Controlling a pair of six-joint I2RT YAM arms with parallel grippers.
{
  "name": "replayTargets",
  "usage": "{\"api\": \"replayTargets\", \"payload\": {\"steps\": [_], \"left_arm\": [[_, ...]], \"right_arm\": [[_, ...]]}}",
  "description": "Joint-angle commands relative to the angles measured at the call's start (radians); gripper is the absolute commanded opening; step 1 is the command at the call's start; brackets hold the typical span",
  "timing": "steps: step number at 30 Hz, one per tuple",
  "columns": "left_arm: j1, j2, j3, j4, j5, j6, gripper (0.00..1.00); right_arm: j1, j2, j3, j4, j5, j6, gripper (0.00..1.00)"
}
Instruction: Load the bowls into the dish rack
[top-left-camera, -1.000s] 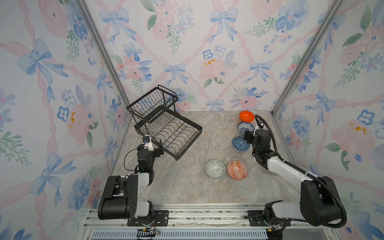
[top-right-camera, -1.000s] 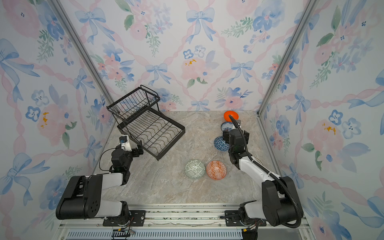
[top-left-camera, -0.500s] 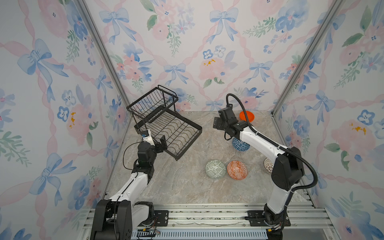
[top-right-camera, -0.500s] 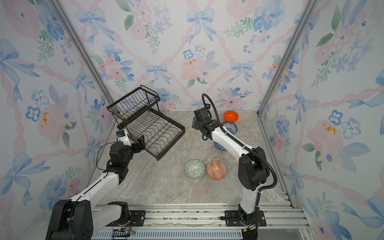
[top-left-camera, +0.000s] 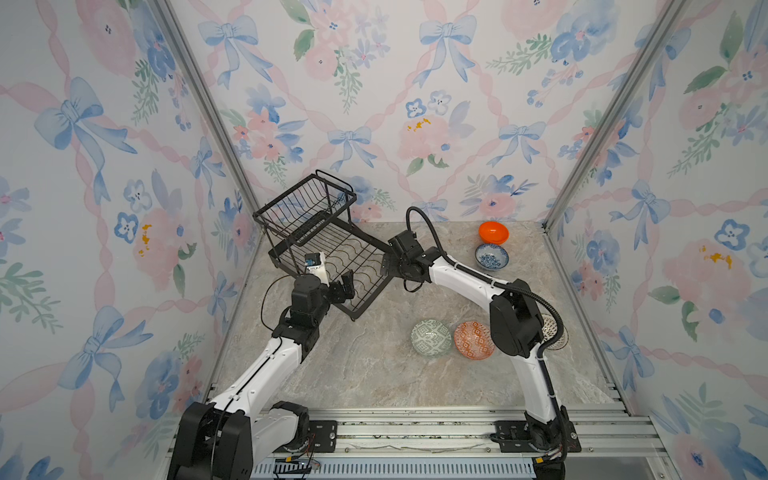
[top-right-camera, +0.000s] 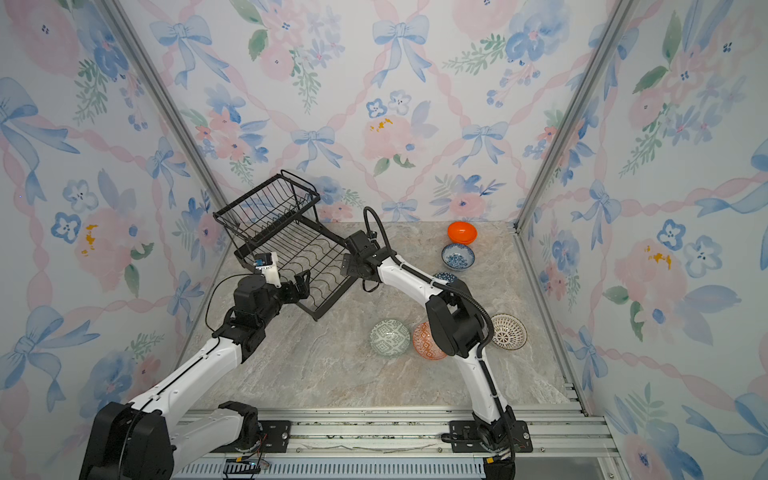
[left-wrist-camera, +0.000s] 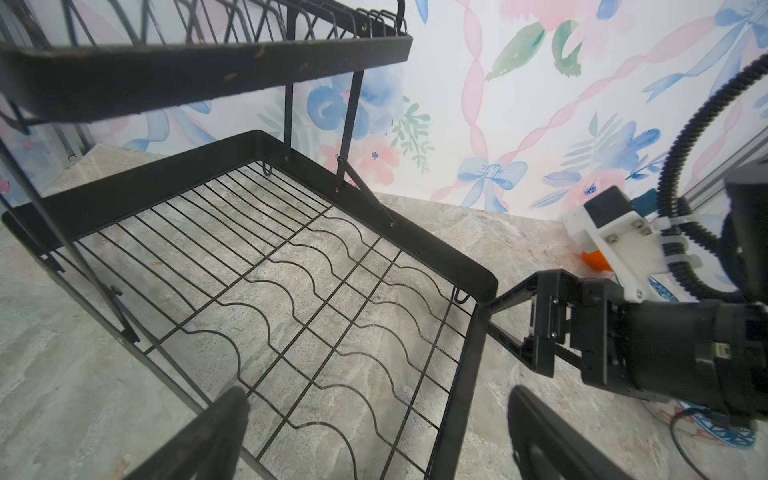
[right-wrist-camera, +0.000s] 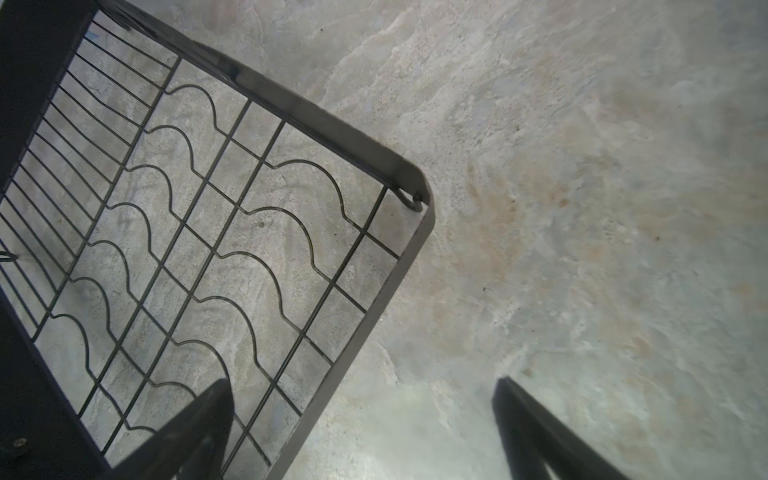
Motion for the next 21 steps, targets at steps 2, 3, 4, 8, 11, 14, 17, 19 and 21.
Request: {"api": "replayTargets", "payload": {"steps": [2,3,4,8,11,14,17,19,21], "left_arm": [[-0.009,0.023,0.024,-0.07,-0.004,0.042,0.98],[-0.012,0.023,0.02,-0.07,-0.007,0.052,0.98],[-0.014,0.025,0.019,-0.068,-0.019,0.058,0.98],[-0.014,0.025,0.024,-0.07,-0.035,0.071,0.98],[-0.015,0.019,0.026,-0.071,-0.021,0.042,0.98],[-0.017,0.019,0.031,-0.084,0.004,0.038,0.98],[-0.021,0.03,0.037,-0.096,0.024,0.033,0.98],[-0.031,0.041,0.05,-0.103,0.033,0.036,0.98],[-0.049,0.059,0.077,-0.121,0.037,0.057,0.98]], "right_arm": [[0.023,0.091,0.122,-0.081,-0.038,0.053,0.95],[0.03,0.112,0.149,-0.096,-0.044,0.056,0.93],[0.036,0.131,0.173,-0.113,-0.05,0.062,0.91],[0.049,0.166,0.21,-0.163,-0.064,0.066,0.8],[0.047,0.169,0.194,-0.189,-0.072,0.072,0.69],[0.041,0.171,0.192,-0.216,-0.058,0.056,0.57],[0.025,0.182,0.211,-0.25,-0.061,0.043,0.46],[0.013,0.194,0.232,-0.28,-0.062,0.032,0.39],[-0.003,0.208,0.262,-0.317,-0.069,0.028,0.29]]}}
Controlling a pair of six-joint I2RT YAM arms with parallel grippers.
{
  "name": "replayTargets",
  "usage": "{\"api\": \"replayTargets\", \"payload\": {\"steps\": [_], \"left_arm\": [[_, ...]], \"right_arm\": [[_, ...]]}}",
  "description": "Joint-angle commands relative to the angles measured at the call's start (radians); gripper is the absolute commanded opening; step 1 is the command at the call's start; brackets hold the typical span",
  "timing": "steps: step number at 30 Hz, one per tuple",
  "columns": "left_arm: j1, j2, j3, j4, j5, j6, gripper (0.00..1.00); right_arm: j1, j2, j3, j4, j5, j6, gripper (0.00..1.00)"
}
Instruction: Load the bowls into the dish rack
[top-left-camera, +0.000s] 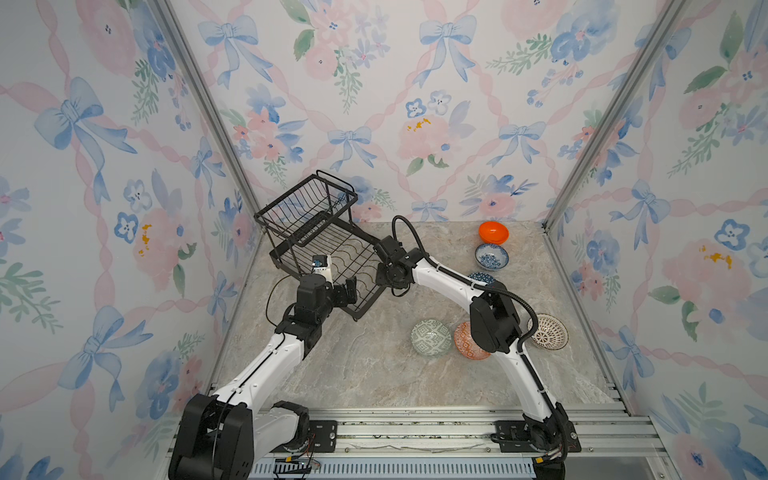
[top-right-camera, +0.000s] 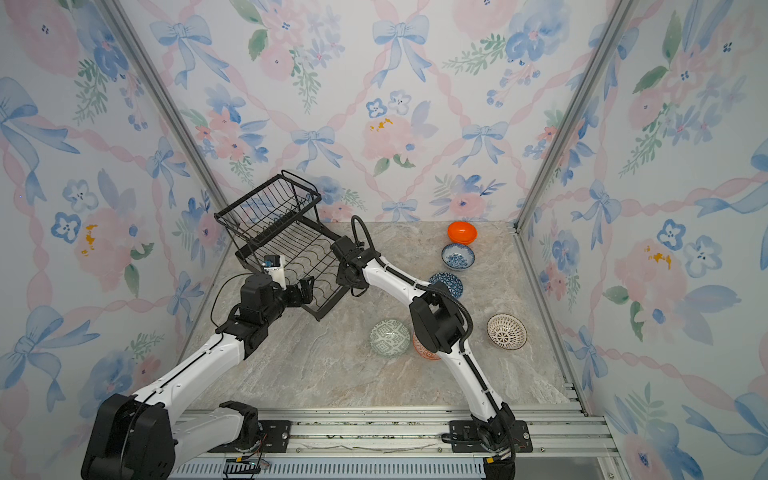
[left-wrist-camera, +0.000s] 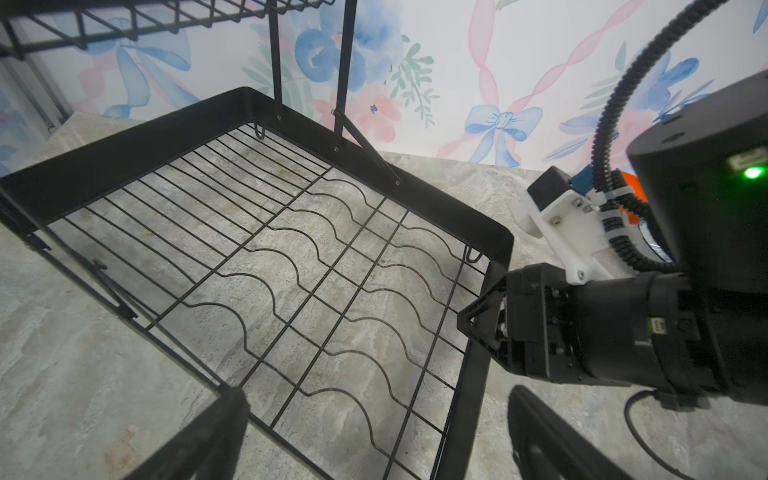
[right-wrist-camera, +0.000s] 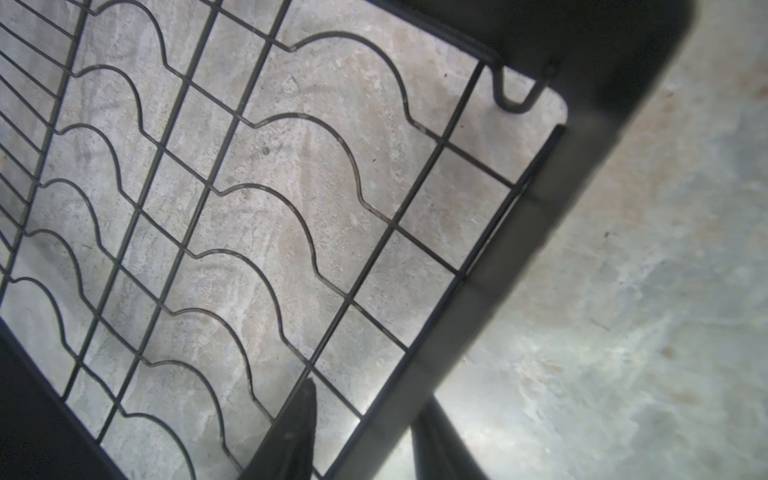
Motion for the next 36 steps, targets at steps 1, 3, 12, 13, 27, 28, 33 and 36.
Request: {"api": "replayTargets", "payload": {"steps": [1,3,12,13,27,28,33,36], "left_arm": [[-0.034,0.03,0.064,-0.039,0.017,0.031,0.98],[-0.056,0.043,0.087,-0.048,0.005,0.046,0.98],[-0.131,0.109,0.175,-0.06,0.024,0.058,0.98],[-0.143,0.112,0.181,-0.06,0.024,0.056,0.98],[-0.355,0.19,0.299,-0.134,0.03,0.022,0.98],[-0.37,0.195,0.305,-0.134,0.027,0.025,0.98],[-0.415,0.212,0.313,-0.134,-0.003,0.035,0.98],[-0.428,0.219,0.315,-0.134,-0.029,0.038,0.98]], "right_arm": [[-0.046,0.05,0.058,-0.149,0.009,-0.029,0.26],[-0.067,0.056,0.083,-0.18,0.021,-0.03,0.17],[-0.21,0.043,0.107,-0.213,0.07,-0.112,0.04],[-0.228,0.039,0.108,-0.211,0.076,-0.138,0.03],[-0.397,0.071,0.16,-0.153,0.078,-0.423,0.0],[-0.402,0.084,0.185,-0.158,0.08,-0.442,0.0],[-0.418,0.136,0.252,-0.147,0.056,-0.489,0.0],[-0.417,0.155,0.273,-0.125,0.042,-0.54,0.0]]}}
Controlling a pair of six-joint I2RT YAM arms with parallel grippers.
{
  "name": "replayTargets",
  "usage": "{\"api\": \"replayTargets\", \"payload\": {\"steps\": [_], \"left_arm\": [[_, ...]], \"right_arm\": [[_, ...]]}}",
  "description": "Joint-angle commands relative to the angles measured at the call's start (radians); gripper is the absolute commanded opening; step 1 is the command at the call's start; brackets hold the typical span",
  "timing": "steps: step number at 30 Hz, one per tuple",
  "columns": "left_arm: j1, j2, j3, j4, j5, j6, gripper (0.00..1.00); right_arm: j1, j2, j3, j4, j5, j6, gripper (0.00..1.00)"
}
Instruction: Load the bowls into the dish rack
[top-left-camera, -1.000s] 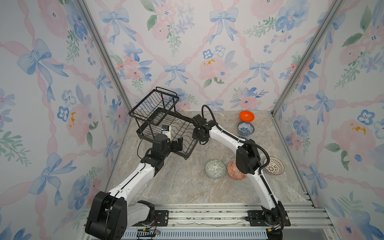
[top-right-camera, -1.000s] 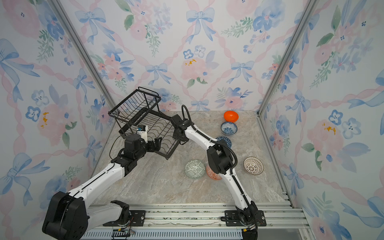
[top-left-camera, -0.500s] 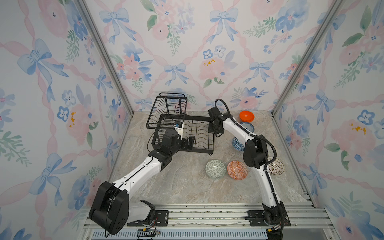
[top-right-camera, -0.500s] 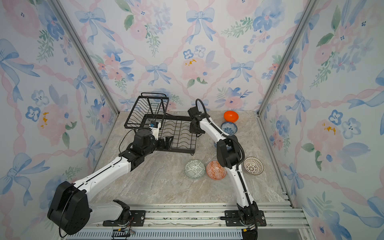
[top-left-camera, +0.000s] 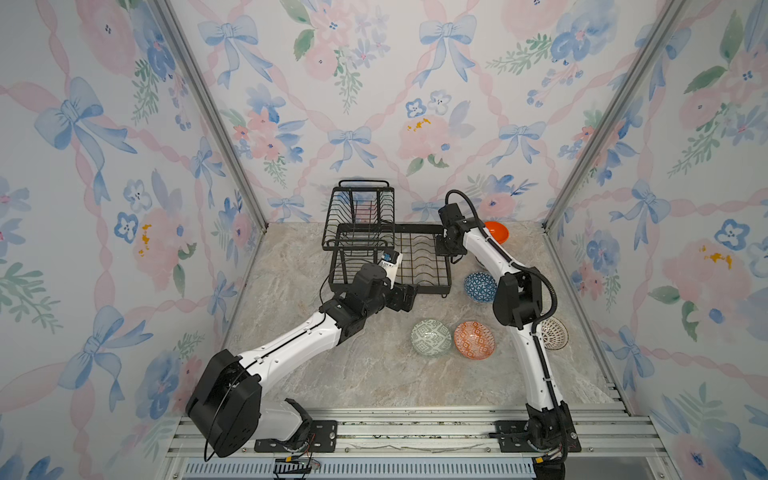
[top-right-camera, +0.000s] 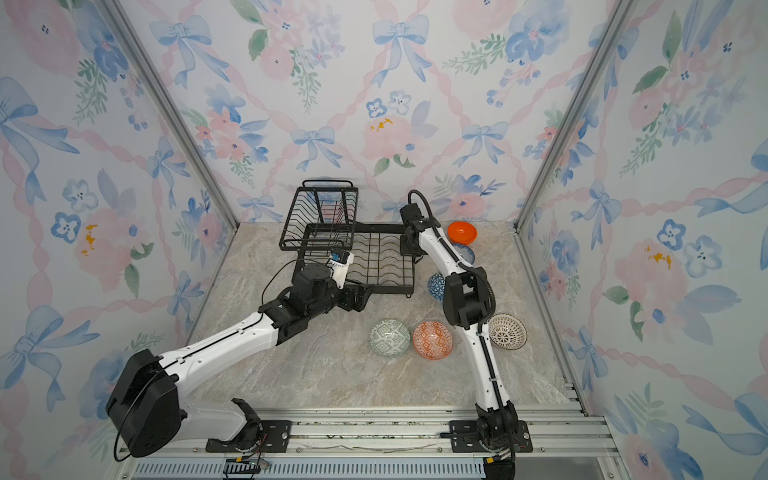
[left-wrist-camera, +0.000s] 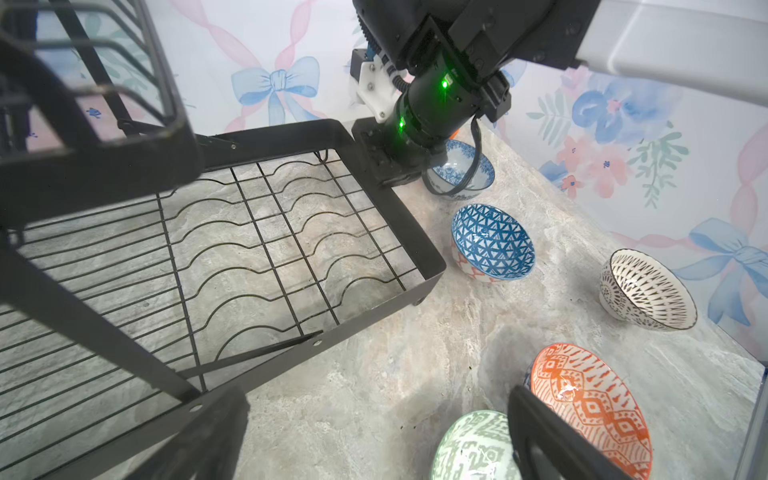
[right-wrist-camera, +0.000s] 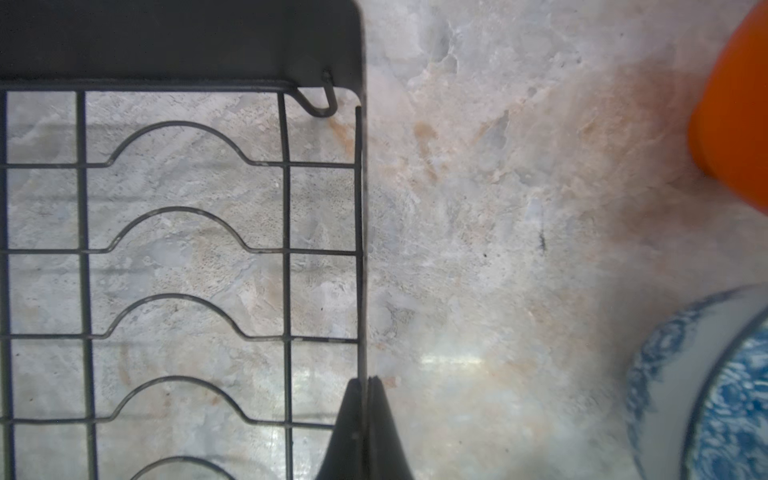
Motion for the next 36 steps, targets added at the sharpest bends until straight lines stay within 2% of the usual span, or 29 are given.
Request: {"api": "replayTargets", "payload": {"steps": [1,3,7,9,11,16,18,20,23,28,36], "left_arm": [[-0.013,0.014,0.024,-0.014,-0.048,0.003,0.98],[-0.015,0.015,0.027,-0.013,-0.066,-0.001,0.98],[-0.014,0.028,0.044,-0.013,-0.074,0.024,0.98],[-0.013,0.041,0.056,-0.014,-0.055,0.041,0.98],[-0.014,0.054,0.066,-0.011,-0.048,0.037,0.98],[-0.014,0.084,0.086,-0.011,-0.129,-0.024,0.98],[-0.016,0.084,0.091,-0.01,-0.145,-0.009,0.98],[-0.017,0.084,0.096,-0.003,-0.112,0.048,0.98],[-0.022,0.09,0.103,0.009,-0.136,0.076,0.98],[-0.035,0.109,0.101,0.011,-0.167,0.112,0.98],[-0.081,0.176,0.149,0.011,-0.213,0.19,0.98]], "right_arm": [[-0.01,0.05,0.048,0.045,-0.003,-0.053,0.0],[-0.011,0.052,0.059,0.049,0.0,-0.078,0.0],[-0.022,0.036,0.061,0.053,0.015,-0.088,0.09],[-0.028,0.015,0.054,0.06,0.007,-0.079,0.19],[-0.028,-0.006,0.047,0.062,0.013,-0.077,0.25],[-0.026,-0.063,0.022,0.04,0.03,-0.061,0.47],[-0.018,-0.104,-0.009,0.031,0.026,-0.063,0.57],[-0.009,-0.151,-0.061,0.036,0.024,-0.068,0.58],[-0.001,-0.224,-0.187,0.071,0.011,-0.066,0.58],[-0.006,-0.305,-0.424,0.172,-0.051,-0.038,0.53],[0.02,-0.285,-0.478,0.192,-0.091,0.017,0.46]]}}
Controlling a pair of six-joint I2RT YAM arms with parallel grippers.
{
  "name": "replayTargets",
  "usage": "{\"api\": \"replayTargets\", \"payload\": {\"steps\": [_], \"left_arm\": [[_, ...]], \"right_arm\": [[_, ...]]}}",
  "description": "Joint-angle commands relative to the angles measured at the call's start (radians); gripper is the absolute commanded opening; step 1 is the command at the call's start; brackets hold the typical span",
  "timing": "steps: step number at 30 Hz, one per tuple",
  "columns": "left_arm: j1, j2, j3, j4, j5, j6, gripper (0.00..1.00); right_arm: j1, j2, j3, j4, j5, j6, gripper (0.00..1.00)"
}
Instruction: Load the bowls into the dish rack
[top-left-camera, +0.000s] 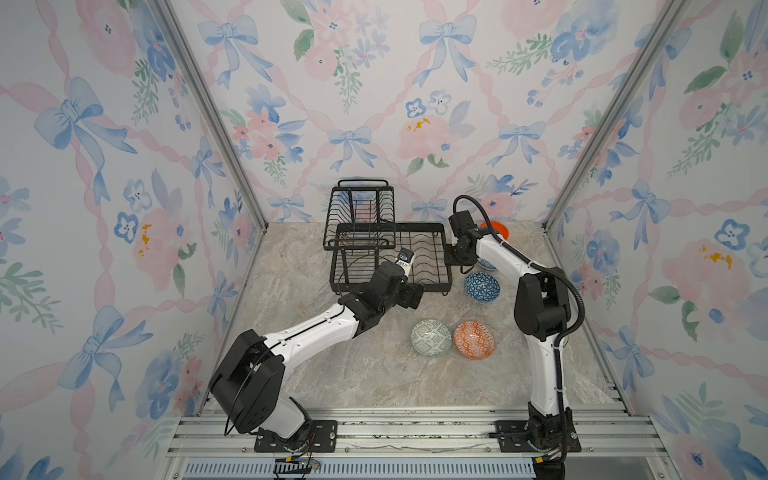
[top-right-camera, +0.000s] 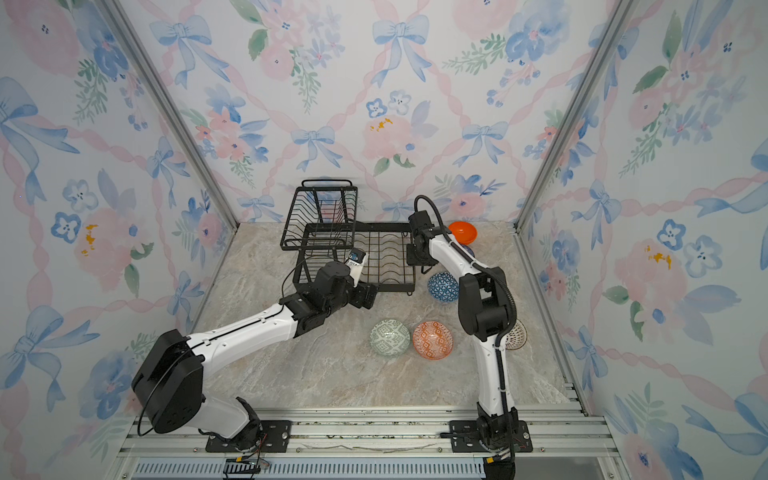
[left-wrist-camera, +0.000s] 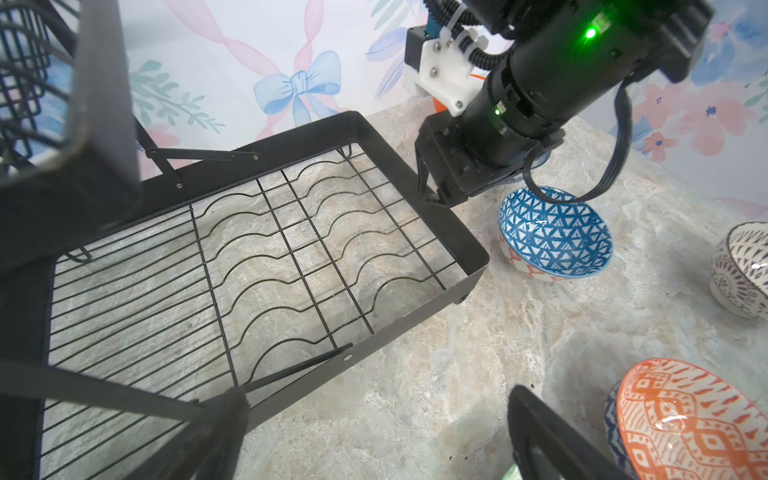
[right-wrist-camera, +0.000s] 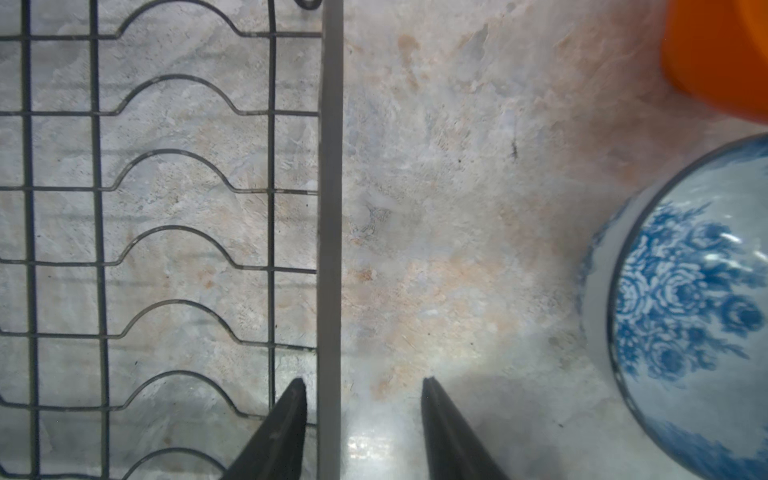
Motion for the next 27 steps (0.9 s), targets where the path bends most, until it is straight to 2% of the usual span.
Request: {"api": "replayTargets", "payload": {"steps": [1,3,8,12,15,20,22,24,26,27], "left_arm": [[-0.019,0.029,0.048,0.017,-0.048,0.058,0.98],[-0.029,0.042,0.061,0.024,-0.078,0.044,0.98],[-0.041,0.055,0.09,0.024,-0.118,0.012,0.98],[-0.042,0.054,0.096,0.023,-0.002,0.032,0.98],[-0.048,0.074,0.118,0.0,0.04,0.028,0.98],[-0.064,0.107,0.152,-0.081,0.053,0.007,0.98],[-0.071,0.099,0.145,-0.095,0.048,0.002,0.98],[-0.076,0.082,0.129,-0.094,0.028,-0.004,0.98],[-0.076,0.064,0.11,-0.095,-0.009,-0.01,0.98],[-0.075,0.055,0.097,-0.095,-0.024,-0.013,0.98]], "right_arm": [[0.02,0.023,-0.003,0.025,-0.032,0.041,0.43],[0.02,0.042,0.004,0.023,-0.029,0.051,0.33],[0.004,0.067,0.02,0.02,-0.007,0.051,0.16],[-0.021,0.067,0.017,0.011,0.02,0.05,0.07],[-0.039,0.044,-0.013,0.035,0.021,0.057,0.06],[-0.049,0.041,0.006,0.017,0.015,0.059,0.09],[-0.046,0.038,0.016,0.011,0.018,0.067,0.17],[-0.044,0.034,0.028,0.001,0.019,0.075,0.22],[-0.037,0.019,0.036,-0.013,0.039,0.084,0.37],[-0.034,0.009,0.038,-0.025,0.055,0.089,0.4]]}}
